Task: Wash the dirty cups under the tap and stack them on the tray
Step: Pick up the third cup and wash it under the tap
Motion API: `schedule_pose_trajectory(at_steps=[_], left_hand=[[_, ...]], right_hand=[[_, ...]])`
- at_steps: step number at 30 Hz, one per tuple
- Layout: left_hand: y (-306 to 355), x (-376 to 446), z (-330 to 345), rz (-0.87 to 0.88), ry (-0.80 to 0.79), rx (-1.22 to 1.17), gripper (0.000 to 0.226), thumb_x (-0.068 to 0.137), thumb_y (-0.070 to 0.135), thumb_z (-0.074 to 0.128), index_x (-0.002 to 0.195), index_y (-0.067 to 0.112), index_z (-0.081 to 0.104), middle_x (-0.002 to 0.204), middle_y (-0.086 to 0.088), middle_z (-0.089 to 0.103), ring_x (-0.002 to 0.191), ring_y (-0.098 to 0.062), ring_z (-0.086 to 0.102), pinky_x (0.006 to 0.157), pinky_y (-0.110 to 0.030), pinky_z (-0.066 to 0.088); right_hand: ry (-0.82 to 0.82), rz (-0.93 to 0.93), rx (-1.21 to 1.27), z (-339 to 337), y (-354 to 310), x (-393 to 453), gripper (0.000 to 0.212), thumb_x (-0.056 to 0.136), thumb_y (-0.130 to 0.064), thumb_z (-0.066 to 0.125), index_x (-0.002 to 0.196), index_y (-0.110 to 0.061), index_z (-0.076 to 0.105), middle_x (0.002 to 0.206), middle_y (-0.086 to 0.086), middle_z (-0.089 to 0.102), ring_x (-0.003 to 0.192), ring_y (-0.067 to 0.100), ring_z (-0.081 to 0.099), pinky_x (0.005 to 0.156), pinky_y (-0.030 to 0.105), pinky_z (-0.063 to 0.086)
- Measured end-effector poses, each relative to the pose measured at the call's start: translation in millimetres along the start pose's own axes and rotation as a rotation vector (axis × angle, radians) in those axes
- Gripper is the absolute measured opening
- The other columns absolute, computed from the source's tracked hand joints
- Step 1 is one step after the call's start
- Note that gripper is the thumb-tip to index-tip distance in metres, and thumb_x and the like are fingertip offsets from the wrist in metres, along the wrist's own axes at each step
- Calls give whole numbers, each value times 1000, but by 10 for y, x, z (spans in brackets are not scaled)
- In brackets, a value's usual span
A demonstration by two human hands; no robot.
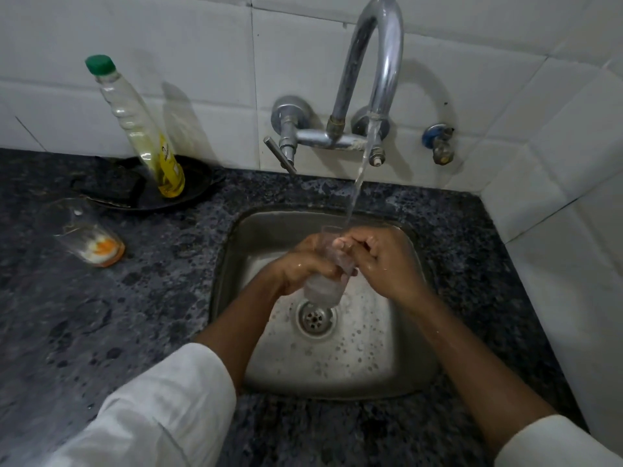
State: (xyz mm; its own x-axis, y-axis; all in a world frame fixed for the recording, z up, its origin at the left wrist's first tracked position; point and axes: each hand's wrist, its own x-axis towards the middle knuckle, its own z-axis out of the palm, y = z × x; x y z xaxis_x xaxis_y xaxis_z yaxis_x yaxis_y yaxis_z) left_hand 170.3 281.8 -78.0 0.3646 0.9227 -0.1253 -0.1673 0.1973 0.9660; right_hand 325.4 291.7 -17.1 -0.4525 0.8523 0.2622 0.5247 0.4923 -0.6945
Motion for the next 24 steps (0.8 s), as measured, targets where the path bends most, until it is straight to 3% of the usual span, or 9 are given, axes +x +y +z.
schedule_pose_trajectory(at_steps=[3,6,9,11,13,16,19,22,24], left_hand=[[-44,145,221,-3,464,421,35,62,14,79,93,16,63,85,2,69,83,-19,66,73,-31,55],[-112,191,449,11,787,647,32,69,38,65,97,23,59,86,4,67,81,-20,65,71,-32,55],[-78,113,255,74,471,406,46,63,17,82,102,24,58,95,5,67,91,-19,66,76,-33,56],[-27,12,56,3,161,215,54,57,0,82,103,20,62,101,2,68,99,-19,66,83,-36,56],[-43,-13,0,-117,49,146,43,57,-1,78,96,13,68,91,0,72,89,-18,69,80,-37,58],[-75,114,118,-191,315,591,55,51,19,85,103,20,66,97,0,72,89,-20,69,81,-40,58],[38,132,292,-274,430,1221,63,61,31,82,118,22,58,105,-4,72,94,-25,71,80,-36,58],[129,115,351,-344,249,1599,68,78,30,75,136,16,42,118,-8,67,108,-28,66,83,-36,50],[251,68,264,-402,17,1577,77,74,38,81,137,16,44,127,-7,63,116,-27,61,90,-36,48]], right_hand=[[12,103,-227,42,-33,32,20,94,-22,60,79,-16,72,61,-12,54,50,-1,47,52,5,35],[8,221,-286,74,-55,39,22,95,-27,56,85,-18,73,70,-6,59,54,-2,45,56,3,37],[35,136,-205,40,-55,5,18,94,-23,59,82,-19,72,67,-10,59,55,-4,51,56,3,36],[42,15,-135,11,1,-22,23,92,-20,62,70,-18,63,59,-8,57,59,1,56,53,6,34],[64,0,-127,25,59,-25,29,93,-18,62,65,-9,61,55,-1,57,59,9,55,50,9,33],[164,209,-194,219,147,-32,36,96,-27,56,62,-16,53,51,-7,47,47,6,45,48,14,32],[231,592,146,531,291,-62,39,99,-39,45,67,-20,57,63,1,61,57,17,56,56,31,43],[266,1013,652,710,329,-94,37,99,-38,45,69,-18,53,54,-1,53,40,9,41,40,20,29],[308,1203,932,793,327,-171,37,100,-32,47,66,-17,50,41,-3,47,28,5,33,32,14,21]])
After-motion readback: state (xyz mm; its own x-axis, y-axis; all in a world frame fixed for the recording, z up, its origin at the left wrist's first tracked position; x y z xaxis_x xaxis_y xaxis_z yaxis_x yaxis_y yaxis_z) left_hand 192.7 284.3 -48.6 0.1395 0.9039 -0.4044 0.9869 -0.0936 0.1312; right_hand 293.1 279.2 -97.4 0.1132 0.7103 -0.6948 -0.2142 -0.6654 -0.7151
